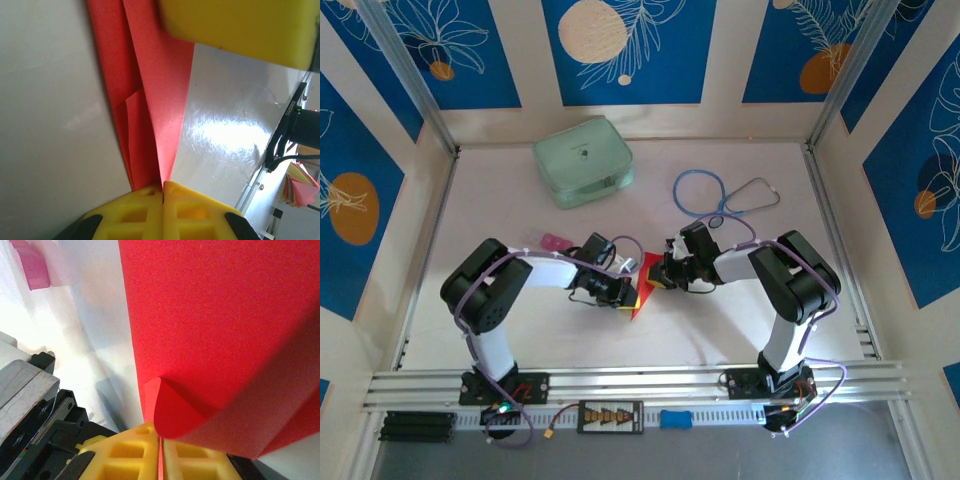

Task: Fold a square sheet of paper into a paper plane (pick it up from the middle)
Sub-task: Perform the fifth fold on the wing at the bottom-center of the table.

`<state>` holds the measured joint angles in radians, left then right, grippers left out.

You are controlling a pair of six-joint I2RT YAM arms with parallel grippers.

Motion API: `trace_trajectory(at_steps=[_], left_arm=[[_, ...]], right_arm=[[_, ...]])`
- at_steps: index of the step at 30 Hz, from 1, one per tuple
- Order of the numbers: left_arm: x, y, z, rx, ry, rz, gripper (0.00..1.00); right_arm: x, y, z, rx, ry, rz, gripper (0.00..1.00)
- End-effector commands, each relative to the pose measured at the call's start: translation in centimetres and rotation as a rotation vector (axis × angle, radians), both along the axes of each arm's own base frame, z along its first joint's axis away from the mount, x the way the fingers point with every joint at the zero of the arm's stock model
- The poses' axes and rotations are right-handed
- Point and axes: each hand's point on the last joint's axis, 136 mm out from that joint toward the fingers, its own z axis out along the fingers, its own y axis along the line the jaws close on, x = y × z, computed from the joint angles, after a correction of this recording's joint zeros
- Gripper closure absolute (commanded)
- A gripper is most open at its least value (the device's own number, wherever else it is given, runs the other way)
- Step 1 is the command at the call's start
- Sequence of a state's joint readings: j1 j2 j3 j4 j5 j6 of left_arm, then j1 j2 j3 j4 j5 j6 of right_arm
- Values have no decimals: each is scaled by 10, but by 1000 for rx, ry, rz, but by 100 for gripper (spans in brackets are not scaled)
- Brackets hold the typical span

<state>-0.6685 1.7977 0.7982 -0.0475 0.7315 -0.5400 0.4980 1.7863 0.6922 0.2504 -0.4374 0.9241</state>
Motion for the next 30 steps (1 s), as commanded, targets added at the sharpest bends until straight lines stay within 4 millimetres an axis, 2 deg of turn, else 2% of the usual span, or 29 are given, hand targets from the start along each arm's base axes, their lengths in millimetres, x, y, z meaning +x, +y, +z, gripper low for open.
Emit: trace_trajectory(at_steps=[1,4,7,14,16,26,30], left_arm=[[-34,25,-22,120,108,-23,100],[-34,25,-24,121,110,-20,97],[-33,25,-25,120,107,-20,100],[-33,25,-30,117,111,-7,100],[-33,26,-33,125,115,-5,97],[-34,27,-35,135,116,8,100],[-35,29,-38,134,117,18,92]], right_arm=[[-22,-34,-54,-205,139,-76,88],[-22,-34,-54,-207,138,-76,88],[-21,-34,-54,-211,137,-78,88],[-20,-34,-51,-209,131,-78,88],[-20,-33,-51,-206,131,-74,88],[-17,-35,-47,-224,124,-68,88],[-15,-32,-47,-206,127,-52,88]])
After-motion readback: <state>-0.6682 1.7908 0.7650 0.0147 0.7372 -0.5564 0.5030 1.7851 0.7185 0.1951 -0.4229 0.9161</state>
